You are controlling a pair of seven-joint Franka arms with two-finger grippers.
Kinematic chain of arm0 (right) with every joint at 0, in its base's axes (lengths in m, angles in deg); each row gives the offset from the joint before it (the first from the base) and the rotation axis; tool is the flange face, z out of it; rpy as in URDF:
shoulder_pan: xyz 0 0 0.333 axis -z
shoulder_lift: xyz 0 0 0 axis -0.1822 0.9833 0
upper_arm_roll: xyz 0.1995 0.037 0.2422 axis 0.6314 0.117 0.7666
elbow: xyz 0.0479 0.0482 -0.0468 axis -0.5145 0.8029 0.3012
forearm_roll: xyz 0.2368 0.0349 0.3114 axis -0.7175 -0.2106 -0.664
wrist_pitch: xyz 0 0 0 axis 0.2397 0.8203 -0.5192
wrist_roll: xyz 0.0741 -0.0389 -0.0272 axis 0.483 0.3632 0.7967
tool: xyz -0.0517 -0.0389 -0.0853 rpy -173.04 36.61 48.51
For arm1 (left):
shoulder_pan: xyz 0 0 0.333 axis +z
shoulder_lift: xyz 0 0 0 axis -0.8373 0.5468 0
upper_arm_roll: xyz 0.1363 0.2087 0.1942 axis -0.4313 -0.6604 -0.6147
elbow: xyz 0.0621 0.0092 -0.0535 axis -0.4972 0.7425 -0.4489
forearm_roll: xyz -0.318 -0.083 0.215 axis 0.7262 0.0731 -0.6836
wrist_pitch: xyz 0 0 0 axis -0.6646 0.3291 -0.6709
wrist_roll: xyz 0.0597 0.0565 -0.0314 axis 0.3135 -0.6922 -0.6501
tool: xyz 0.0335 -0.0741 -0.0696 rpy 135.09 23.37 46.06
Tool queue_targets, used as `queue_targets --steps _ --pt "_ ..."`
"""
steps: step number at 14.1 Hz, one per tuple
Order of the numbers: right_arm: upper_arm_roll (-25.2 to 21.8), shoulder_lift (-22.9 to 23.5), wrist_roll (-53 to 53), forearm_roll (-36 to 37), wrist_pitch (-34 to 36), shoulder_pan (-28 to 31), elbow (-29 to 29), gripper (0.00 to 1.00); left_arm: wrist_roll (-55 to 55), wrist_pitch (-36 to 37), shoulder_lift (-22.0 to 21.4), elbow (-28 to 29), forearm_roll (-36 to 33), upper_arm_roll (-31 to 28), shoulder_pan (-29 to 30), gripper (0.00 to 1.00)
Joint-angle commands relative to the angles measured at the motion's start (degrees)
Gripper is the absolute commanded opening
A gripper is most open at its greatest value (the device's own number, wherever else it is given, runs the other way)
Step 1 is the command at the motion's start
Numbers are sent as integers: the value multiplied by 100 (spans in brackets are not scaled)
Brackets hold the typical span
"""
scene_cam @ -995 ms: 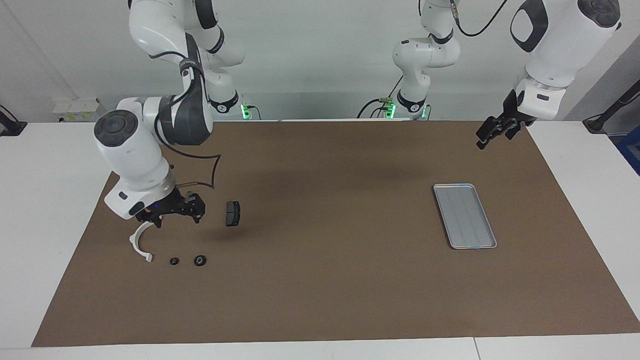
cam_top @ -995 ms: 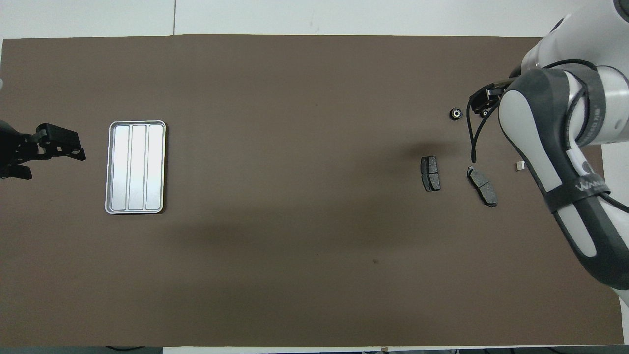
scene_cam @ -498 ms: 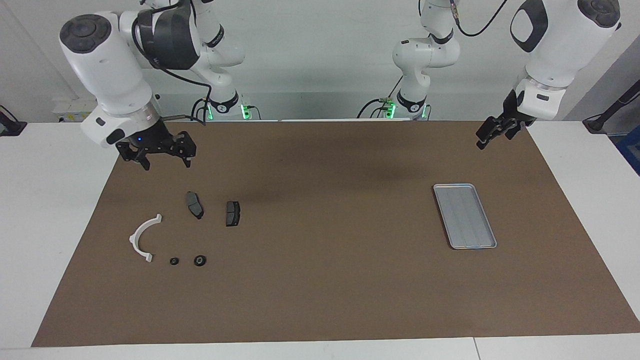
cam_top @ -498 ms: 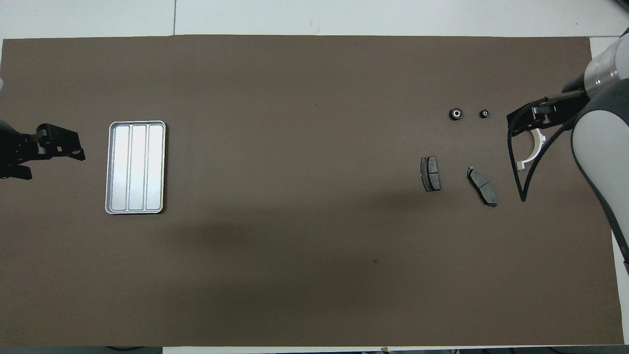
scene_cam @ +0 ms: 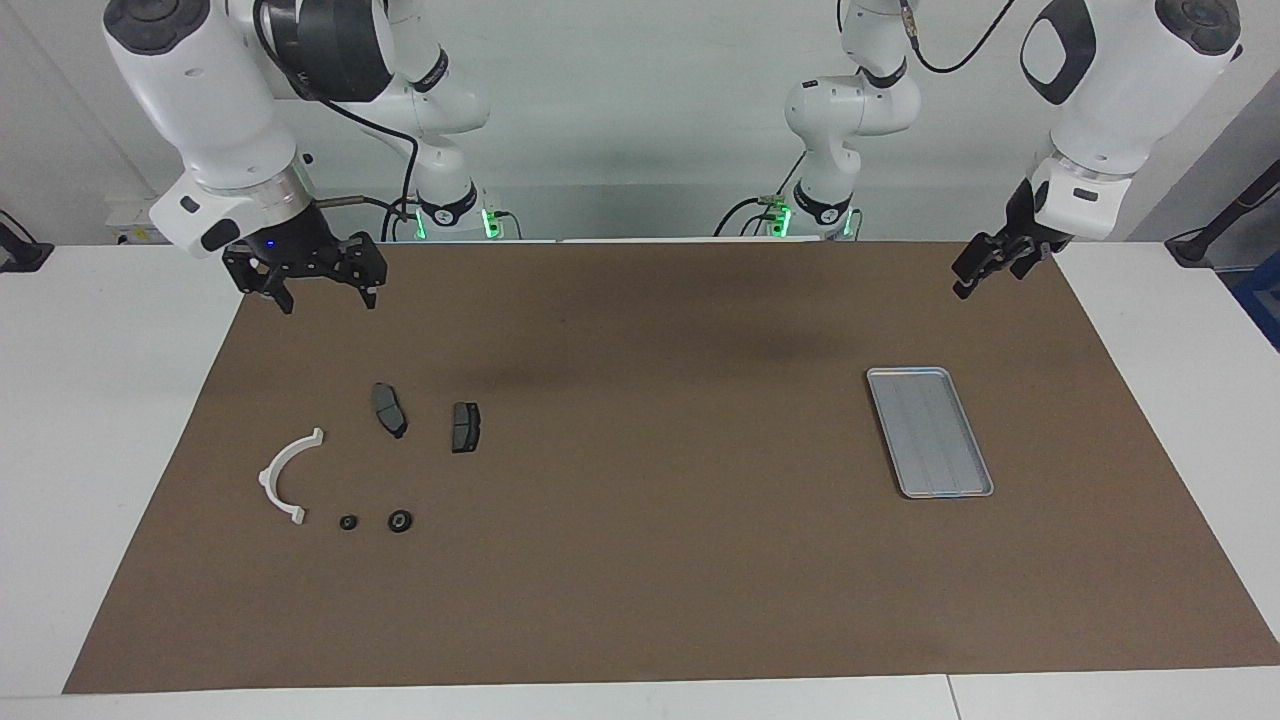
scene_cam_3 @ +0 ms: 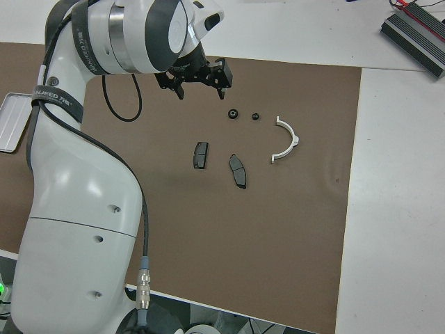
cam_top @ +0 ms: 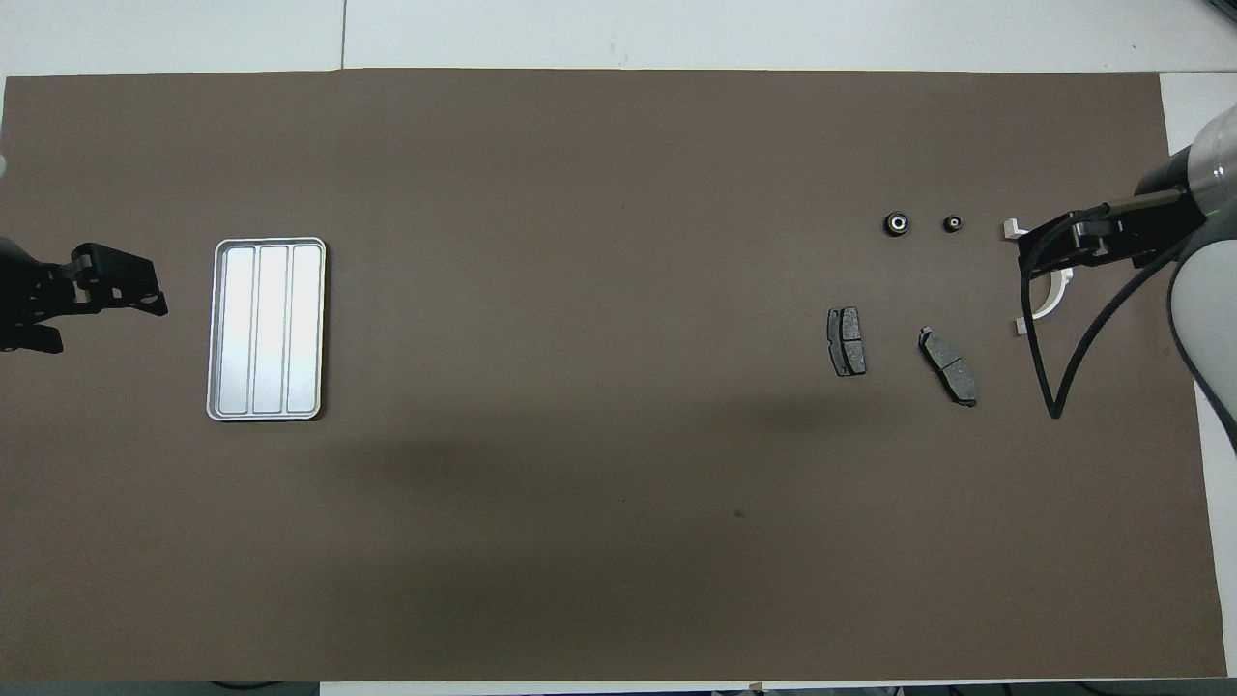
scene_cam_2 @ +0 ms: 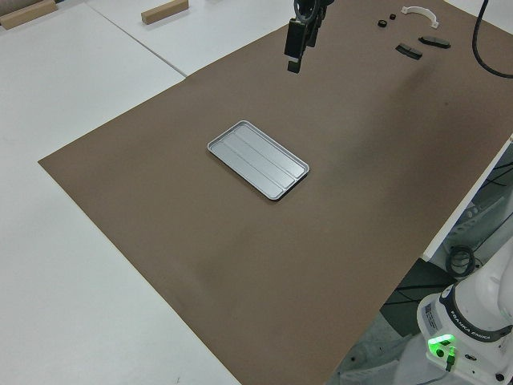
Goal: Place bearing gear from tray to pile
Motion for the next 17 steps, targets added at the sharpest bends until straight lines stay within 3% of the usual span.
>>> queue_targets --steps 1,7,10,14,17 --pt "45 -209 -50 -18 50 48 101 100 44 -18 -127 122 -17 24 34 100" --pt "115 -350 -59 -334 103 328 109 100 44 -18 -127 122 -17 33 34 100" --pt "957 -420 -6 -326 50 1224 232 100 44 -18 -127 122 -17 33 34 100" --pt "960 -763 134 -230 -458 1226 960 100 44 -18 -127 122 -17 24 34 100" --pt "925 -737 126 -212 -574 1191 936 100 44 -10 -127 122 -17 33 34 100"
